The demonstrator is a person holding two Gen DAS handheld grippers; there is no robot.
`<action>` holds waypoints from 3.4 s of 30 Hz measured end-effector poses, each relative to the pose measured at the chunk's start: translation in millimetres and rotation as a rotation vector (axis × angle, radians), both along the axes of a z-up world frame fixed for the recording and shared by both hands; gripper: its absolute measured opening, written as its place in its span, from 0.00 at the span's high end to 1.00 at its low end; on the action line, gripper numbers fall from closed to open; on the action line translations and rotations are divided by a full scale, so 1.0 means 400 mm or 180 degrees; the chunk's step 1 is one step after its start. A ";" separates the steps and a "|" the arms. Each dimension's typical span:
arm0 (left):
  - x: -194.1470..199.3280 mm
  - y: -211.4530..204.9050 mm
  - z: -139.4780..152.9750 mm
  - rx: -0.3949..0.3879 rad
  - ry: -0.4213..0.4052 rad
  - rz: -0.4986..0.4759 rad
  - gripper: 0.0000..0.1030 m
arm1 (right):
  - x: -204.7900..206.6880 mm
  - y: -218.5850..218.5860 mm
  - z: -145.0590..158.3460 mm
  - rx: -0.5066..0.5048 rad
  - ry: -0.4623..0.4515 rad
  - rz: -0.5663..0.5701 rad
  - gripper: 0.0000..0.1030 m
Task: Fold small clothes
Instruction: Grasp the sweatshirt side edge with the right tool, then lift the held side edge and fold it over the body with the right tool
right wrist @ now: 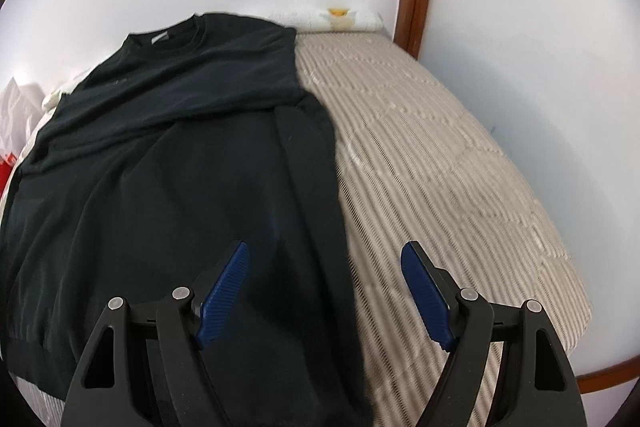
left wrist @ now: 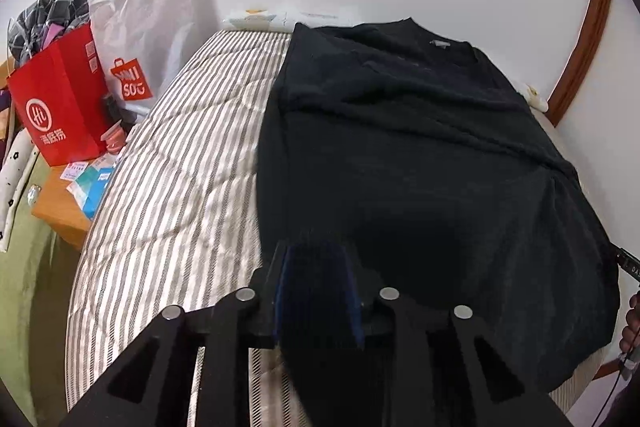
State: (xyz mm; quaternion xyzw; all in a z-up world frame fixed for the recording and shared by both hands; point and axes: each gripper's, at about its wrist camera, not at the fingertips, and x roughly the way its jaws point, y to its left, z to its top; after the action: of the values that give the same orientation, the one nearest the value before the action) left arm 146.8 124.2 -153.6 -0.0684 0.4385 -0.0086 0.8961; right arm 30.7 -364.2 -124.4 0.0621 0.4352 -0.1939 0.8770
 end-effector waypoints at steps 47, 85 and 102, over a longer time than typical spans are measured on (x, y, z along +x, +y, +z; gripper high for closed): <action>-0.172 -0.076 -0.048 0.0195 0.0110 -0.0046 0.91 | -0.054 0.079 -0.090 0.0213 -0.0177 0.0525 0.85; -0.143 -0.040 0.245 -0.0327 -0.0841 0.0049 0.93 | 0.009 -0.023 0.176 0.0546 -0.1034 0.0800 0.90; 0.266 -0.057 0.205 -0.0106 -0.0614 0.0211 0.93 | 0.403 -0.086 0.183 0.0778 -0.0970 0.0753 0.89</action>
State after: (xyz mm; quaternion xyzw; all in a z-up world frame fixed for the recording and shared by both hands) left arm 253.4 101.2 -71.8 -0.0966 0.3475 0.0072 0.9327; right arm 192.0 -398.6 -51.1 0.1449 0.3223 -0.0238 0.9352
